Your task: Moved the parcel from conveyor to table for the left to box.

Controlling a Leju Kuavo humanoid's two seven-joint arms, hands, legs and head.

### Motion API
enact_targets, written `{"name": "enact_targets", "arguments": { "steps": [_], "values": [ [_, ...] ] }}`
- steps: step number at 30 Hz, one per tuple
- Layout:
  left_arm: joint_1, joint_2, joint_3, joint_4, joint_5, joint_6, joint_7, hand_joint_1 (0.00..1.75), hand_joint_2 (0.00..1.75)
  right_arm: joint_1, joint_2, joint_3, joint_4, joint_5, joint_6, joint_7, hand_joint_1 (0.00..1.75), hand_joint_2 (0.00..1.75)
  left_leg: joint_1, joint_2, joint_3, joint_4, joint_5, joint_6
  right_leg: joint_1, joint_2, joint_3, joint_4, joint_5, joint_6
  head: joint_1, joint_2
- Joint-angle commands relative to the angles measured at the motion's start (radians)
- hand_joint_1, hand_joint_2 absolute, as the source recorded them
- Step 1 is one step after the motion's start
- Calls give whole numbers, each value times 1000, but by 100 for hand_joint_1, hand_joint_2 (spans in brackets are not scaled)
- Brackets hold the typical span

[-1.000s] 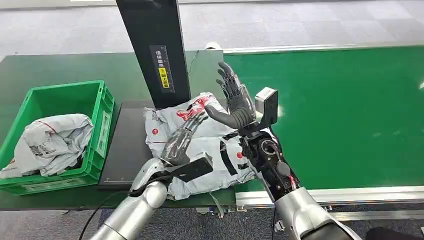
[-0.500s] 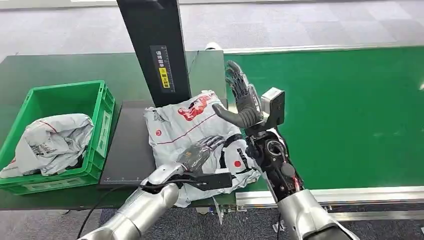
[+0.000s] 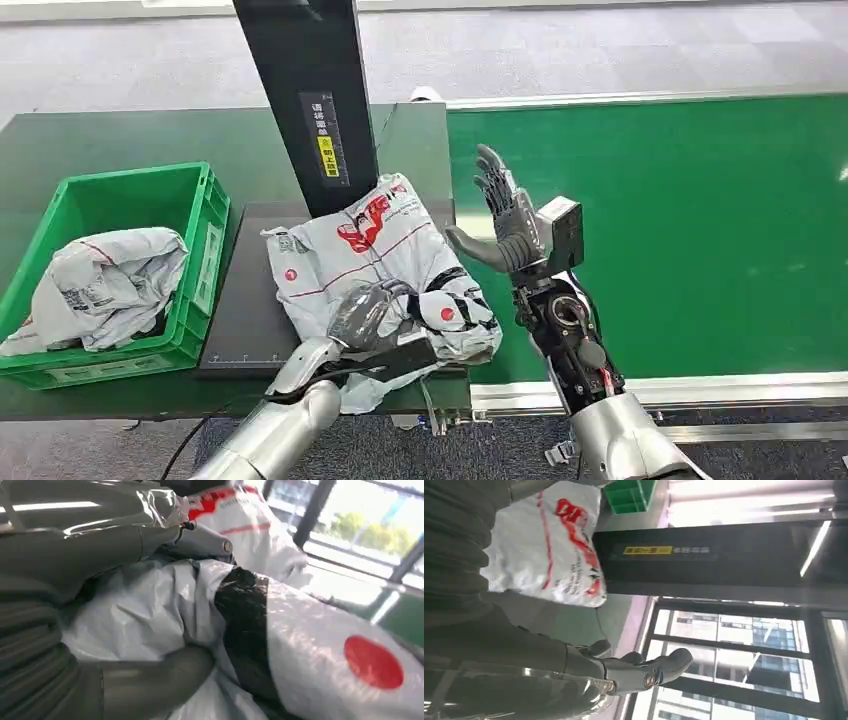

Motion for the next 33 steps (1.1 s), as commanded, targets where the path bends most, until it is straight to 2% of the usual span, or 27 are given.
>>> {"name": "enact_targets", "arguments": {
  "steps": [1, 9, 12, 14, 18, 20, 33],
  "values": [
    [171, 67, 134, -338, 63, 62, -46, 175, 175, -13, -9, 42, 107, 5, 50, 1, 0, 175, 0, 2, 2, -2, -1, 3, 1, 1, 1, -2, 0, -4, 0, 0],
    [189, 69, 143, -350, 84, 82, -72, 175, 175, -28, 0, 49, 132, -1, 58, 4, 0, 175, 0, 0, -4, -1, 0, 2, 1, 0, -3, -1, 0, -2, 0, 0],
    [215, 67, 145, -389, 124, 187, -191, 175, 175, -58, 17, 21, 232, -80, 90, 15, 0, 175, 0, 0, -4, -1, 0, 2, 0, 0, -3, -1, 0, -2, 0, 0],
    [252, 64, 146, -461, 166, 239, -269, 175, 175, -79, 4, 62, 295, -57, 56, -11, 0, 175, 0, 0, -3, -1, 0, 2, 1, 1, -3, -1, 0, -3, 0, 0],
    [244, 55, 131, -505, 372, 189, -427, 175, 175, -66, -19, 117, 341, -22, 36, -78, 0, 175, 0, -1, -3, -1, -1, 3, 1, -1, -2, -2, 0, -4, 0, 0],
    [226, 49, 112, -475, 470, 162, -480, 175, 175, -31, -16, 145, 319, -19, 45, -70, 0, 175, 0, -3, -4, 0, 0, 2, 1, -2, -2, -1, 0, -2, 0, 0],
    [226, 46, 106, -467, 475, 167, -486, 175, 175, -28, -15, 148, 309, -22, 42, -66, 0, 175, 0, -2, -4, 0, 0, 2, 0, -2, -3, -1, 0, -2, 0, 0]
  ]
}}
